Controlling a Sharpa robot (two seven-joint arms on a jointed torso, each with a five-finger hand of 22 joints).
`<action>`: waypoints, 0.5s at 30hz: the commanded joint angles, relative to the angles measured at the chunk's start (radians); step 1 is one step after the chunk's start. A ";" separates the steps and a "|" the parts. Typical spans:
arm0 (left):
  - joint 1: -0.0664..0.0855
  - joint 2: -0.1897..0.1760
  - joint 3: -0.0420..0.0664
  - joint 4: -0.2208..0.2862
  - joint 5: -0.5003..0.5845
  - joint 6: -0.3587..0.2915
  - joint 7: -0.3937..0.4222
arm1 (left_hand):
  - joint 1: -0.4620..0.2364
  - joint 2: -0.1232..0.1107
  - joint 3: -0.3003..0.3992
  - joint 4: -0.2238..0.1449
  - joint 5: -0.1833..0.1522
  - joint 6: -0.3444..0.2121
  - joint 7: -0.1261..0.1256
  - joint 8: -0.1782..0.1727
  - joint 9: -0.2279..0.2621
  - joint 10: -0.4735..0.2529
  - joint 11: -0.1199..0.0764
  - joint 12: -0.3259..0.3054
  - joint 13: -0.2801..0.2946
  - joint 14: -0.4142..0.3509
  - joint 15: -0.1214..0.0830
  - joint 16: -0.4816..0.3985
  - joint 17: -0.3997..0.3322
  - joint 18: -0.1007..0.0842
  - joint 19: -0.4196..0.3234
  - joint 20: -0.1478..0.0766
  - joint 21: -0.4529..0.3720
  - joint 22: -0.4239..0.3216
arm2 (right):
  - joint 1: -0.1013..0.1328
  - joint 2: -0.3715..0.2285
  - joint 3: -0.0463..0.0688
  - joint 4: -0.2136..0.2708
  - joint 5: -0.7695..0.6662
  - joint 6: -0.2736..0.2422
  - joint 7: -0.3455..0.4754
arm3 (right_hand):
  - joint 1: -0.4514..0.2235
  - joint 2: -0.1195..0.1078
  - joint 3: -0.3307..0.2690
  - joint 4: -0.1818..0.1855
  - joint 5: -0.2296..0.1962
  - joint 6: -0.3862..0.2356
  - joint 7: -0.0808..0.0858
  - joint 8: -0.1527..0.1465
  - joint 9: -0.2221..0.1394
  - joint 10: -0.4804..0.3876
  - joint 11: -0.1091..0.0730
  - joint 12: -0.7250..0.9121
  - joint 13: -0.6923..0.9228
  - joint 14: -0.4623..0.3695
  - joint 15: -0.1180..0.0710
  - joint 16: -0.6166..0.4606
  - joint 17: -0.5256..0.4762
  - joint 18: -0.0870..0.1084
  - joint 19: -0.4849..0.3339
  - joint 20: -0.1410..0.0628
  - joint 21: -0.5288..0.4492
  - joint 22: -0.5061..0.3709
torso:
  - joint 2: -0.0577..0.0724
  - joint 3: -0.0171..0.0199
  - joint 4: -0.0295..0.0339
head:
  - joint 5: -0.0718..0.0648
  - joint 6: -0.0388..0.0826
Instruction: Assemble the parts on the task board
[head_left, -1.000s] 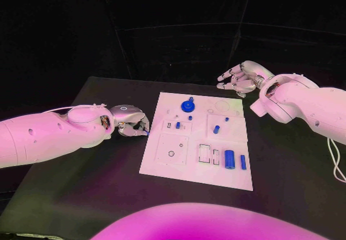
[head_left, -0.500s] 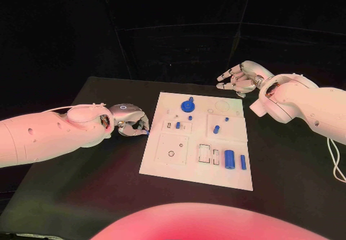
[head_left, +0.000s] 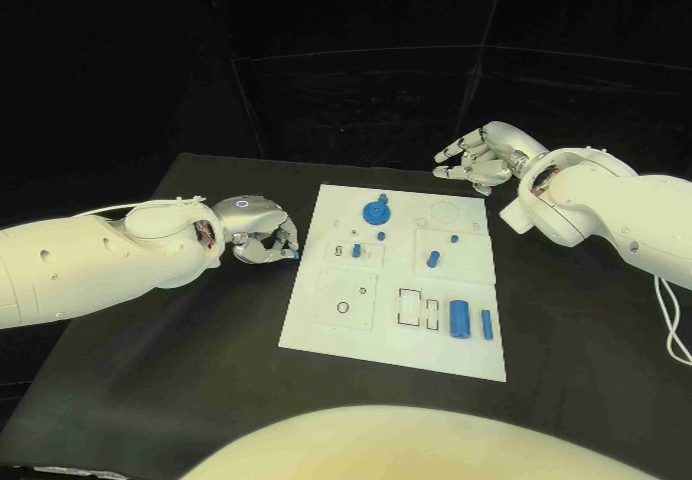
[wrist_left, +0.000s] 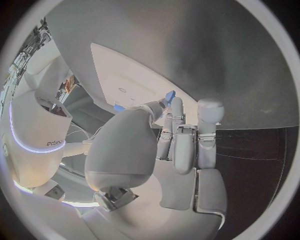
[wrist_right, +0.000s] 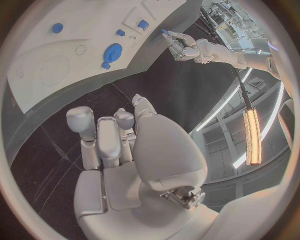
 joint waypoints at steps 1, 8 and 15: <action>0.018 -0.010 0.001 0.024 0.005 -0.024 -0.013 | -0.009 -0.003 0.006 -0.001 0.003 0.035 -0.028 0.046 0.050 0.015 -0.007 0.007 0.001 0.027 -0.004 0.006 0.072 -0.010 0.009 0.000 0.004 0.001 | 0.002 0.001 0.001 0.001 0.002 0.004 0.009 | 0.006 0.001 -0.002 0.004 0.005 -0.009 0.001 0.006 -0.001 -0.005 -0.001 -0.007 -0.001 0.018 -0.004 -0.005 -0.001 0.007 0.005 0.002 -0.005 -0.001 | 0.000 0.0003 -0.0010 | -0.002 0.000; 0.053 0.003 0.001 0.031 0.004 -0.030 -0.016 | -0.010 -0.007 0.013 -0.003 0.003 0.035 -0.029 0.048 0.052 0.015 -0.008 0.008 0.002 0.026 -0.005 0.005 0.070 -0.010 0.009 -0.001 0.002 0.001 | 0.001 0.005 0.001 -0.001 0.002 0.005 0.011 | 0.006 0.001 -0.002 0.004 0.005 -0.009 0.001 0.006 -0.001 -0.005 -0.001 -0.007 -0.001 0.018 -0.004 -0.005 -0.001 0.007 0.005 0.002 -0.005 -0.001 | 0.001 -0.0006 -0.0015 | -0.003 0.000; 0.062 0.083 0.001 -0.044 0.003 -0.031 0.005 | -0.010 -0.010 0.019 -0.006 0.003 0.033 -0.028 0.049 0.052 0.014 -0.008 0.008 0.002 0.026 -0.006 0.005 0.069 -0.009 0.008 -0.002 -0.001 0.001 | 0.000 0.007 0.001 -0.002 0.002 0.005 0.012 | 0.006 0.001 -0.002 0.004 0.005 -0.009 0.001 0.006 -0.001 -0.005 -0.001 -0.007 -0.001 0.018 -0.004 -0.005 -0.001 0.007 0.005 0.002 -0.005 -0.001 | 0.001 -0.0004 -0.0032 | -0.006 0.000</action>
